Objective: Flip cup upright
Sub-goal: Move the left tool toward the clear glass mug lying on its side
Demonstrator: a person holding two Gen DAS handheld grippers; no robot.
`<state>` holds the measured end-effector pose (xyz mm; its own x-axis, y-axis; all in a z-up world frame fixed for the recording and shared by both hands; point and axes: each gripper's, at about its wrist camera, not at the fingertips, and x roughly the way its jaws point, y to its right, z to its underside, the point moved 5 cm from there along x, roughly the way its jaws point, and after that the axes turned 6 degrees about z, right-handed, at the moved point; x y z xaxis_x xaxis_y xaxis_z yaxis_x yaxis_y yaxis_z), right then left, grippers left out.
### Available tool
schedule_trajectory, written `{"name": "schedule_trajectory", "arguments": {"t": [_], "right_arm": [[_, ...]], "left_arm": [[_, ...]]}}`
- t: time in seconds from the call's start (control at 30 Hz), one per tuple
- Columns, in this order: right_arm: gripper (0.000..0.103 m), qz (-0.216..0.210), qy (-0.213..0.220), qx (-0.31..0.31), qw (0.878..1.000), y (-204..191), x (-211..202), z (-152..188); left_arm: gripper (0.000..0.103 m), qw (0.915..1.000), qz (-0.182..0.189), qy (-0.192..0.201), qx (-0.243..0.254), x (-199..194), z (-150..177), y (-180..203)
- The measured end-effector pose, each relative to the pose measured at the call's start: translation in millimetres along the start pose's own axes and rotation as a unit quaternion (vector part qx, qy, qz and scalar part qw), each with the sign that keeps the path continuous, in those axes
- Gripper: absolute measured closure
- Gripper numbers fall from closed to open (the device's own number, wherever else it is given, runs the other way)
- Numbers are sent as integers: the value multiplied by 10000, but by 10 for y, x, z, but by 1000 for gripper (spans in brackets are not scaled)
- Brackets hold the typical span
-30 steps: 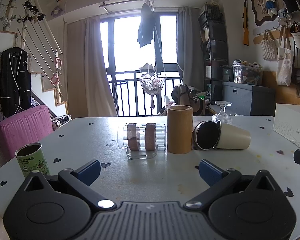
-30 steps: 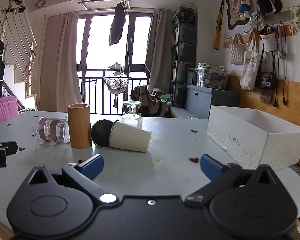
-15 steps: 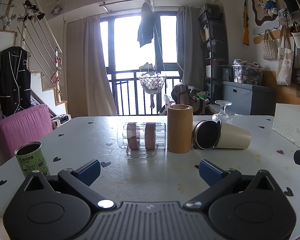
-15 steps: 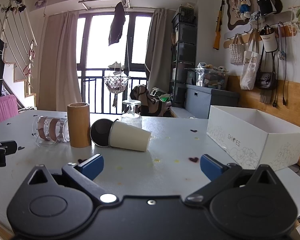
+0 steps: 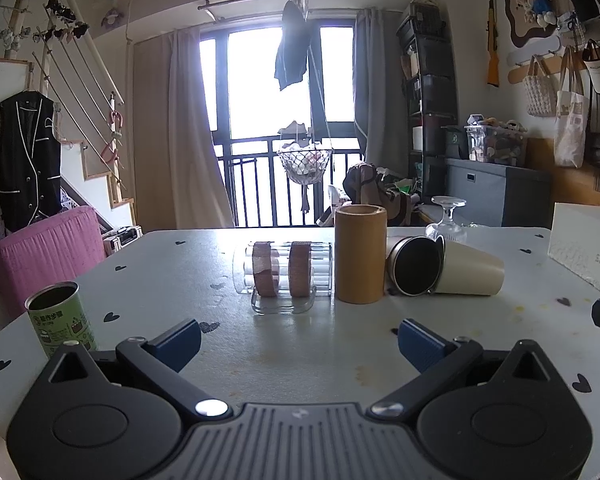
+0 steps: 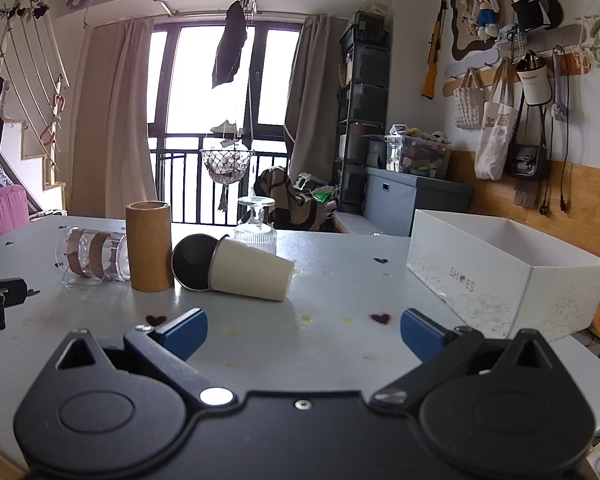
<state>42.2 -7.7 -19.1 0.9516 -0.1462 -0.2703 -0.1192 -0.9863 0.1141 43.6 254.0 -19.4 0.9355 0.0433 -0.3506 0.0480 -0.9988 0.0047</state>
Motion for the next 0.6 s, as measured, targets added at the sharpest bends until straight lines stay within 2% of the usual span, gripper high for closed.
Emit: {"name": "schedule_trajectory", "arguments": {"t": [0.33,0.6], "right_arm": [[0,-22,-101,34,9999,64,89,20],[0,-54,-187,-1,9998,-11,250,54]], "left_arm": [[0,9981,305,-208,-499,239,-33,-132],[0,9987,92,-225,-448,617,-170,-323]]}}
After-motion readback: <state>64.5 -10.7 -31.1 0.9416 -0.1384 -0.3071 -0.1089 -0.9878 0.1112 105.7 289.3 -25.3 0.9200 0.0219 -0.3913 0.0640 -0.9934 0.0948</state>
